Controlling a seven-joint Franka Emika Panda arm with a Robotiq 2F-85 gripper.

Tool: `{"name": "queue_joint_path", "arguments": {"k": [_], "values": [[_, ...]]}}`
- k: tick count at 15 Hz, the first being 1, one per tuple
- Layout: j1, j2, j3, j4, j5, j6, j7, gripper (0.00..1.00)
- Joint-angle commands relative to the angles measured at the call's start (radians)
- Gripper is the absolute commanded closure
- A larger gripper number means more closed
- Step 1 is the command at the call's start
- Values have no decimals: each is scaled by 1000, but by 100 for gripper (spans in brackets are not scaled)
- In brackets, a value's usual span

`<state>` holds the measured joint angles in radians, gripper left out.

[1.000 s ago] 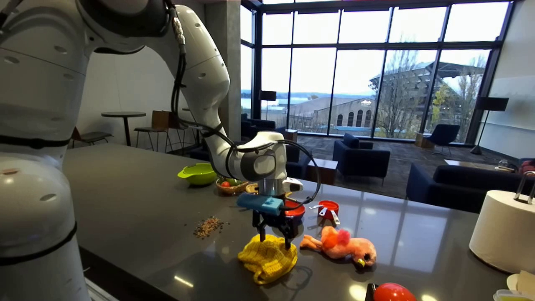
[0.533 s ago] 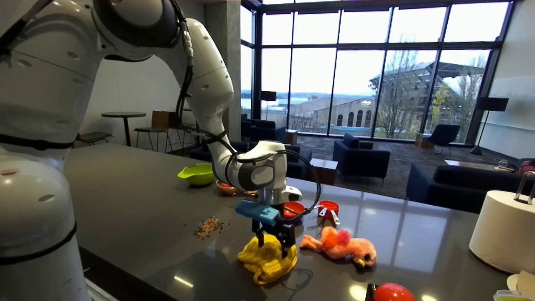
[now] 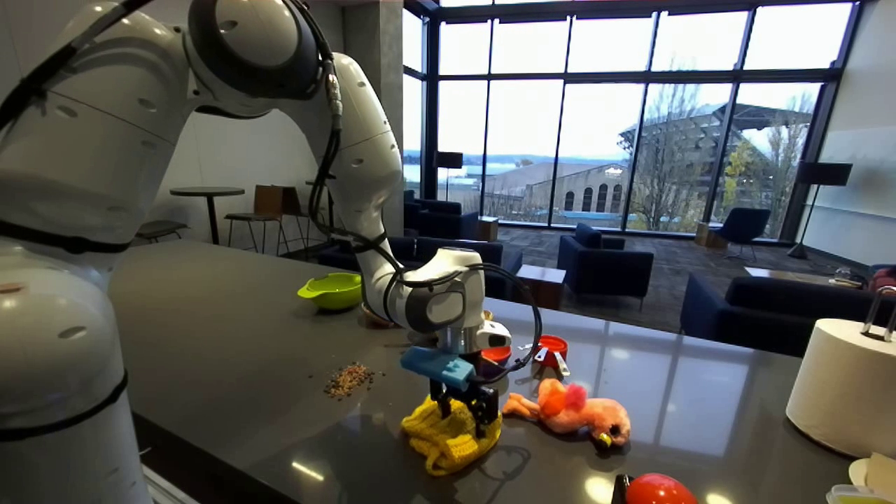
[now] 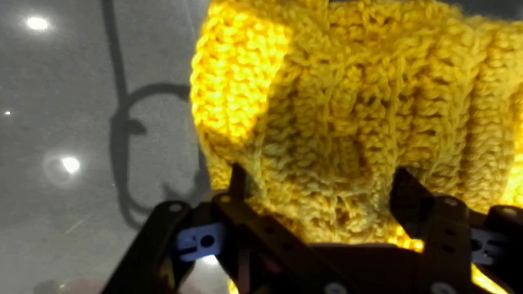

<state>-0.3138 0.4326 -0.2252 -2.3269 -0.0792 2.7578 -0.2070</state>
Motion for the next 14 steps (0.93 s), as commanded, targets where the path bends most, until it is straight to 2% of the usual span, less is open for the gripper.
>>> {"name": "queue_joint_path", "arguments": {"k": [1, 8, 10, 12, 14], "values": [[-24, 31, 24, 20, 25, 23, -13, 47], [-13, 26, 33, 10, 22, 32, -1, 98], [-12, 29, 33, 6, 22, 36, 1, 95], [-13, 31, 38, 2, 27, 42, 2, 98], [-8, 33, 38, -6, 23, 53, 5, 96]]}}
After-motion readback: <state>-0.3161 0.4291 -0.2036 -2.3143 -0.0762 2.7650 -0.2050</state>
